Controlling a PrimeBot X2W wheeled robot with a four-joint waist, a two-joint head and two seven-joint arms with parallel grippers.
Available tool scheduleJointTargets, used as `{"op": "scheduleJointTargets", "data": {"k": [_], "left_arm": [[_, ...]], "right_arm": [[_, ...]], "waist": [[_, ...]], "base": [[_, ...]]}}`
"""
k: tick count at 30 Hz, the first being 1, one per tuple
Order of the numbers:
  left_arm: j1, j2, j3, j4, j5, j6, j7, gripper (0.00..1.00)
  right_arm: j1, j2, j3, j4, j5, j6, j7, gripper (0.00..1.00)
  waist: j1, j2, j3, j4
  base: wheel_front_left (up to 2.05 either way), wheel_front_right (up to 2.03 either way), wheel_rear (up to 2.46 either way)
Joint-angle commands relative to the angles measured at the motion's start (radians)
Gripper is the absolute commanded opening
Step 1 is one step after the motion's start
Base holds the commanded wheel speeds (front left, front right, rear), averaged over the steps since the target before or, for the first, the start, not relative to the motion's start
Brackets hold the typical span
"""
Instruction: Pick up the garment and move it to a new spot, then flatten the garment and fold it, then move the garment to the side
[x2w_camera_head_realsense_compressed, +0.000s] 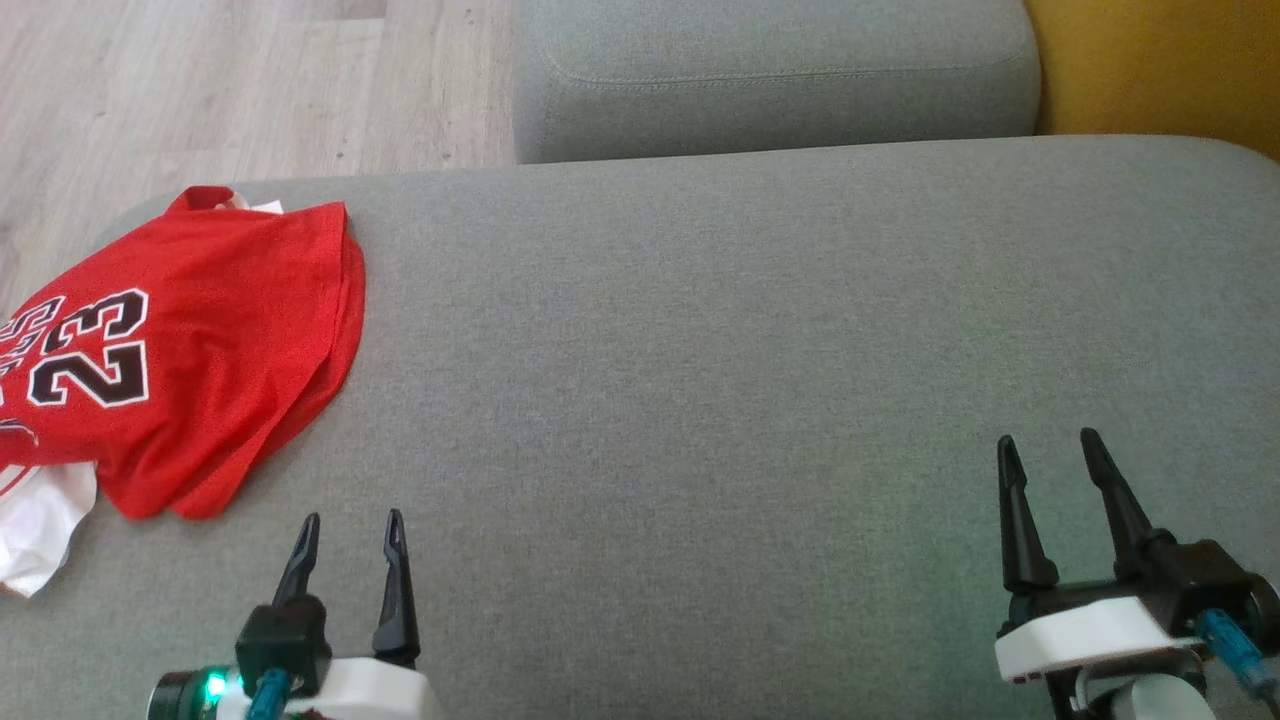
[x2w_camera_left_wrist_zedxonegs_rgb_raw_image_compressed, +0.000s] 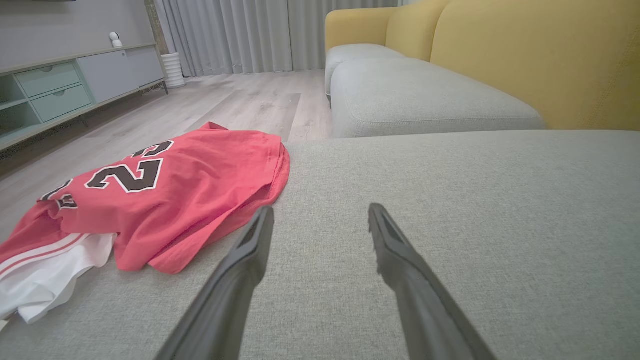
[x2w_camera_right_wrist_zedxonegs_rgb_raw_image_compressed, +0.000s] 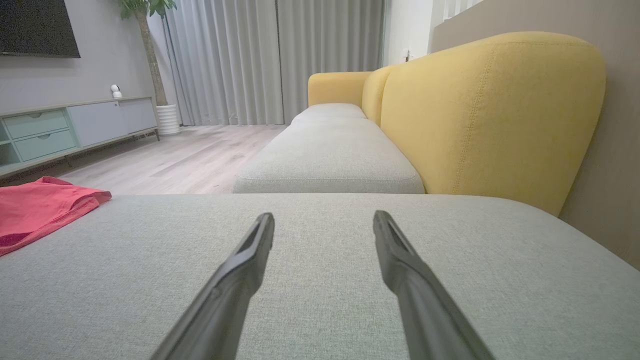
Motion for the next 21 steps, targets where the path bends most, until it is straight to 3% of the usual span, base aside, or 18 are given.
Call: {"op": "scheduleJointTargets", "data": {"k": [1,21], "left_arm": [[-0.039,0.008,0.042,-0.027,-0.001,0.0,-0.012,1.0],[-0.048,-0.003,0.068,-0.021,0.01,-0.014,-0.012,1.0]], "right_arm": [[-0.019,-0.007,0.018,-0.024,0.01,0.008,-0.011,1.0],[-0.016,-0.003,0.045,0.037,0.053,0.008,-0.011,1.0]], "waist": [[0.0,0.0,0.001,0.001],[0.0,0.0,-0.001,0.003]], "base": [[0.0,0.0,0.0],[0.0,0.0,0.0]]}}
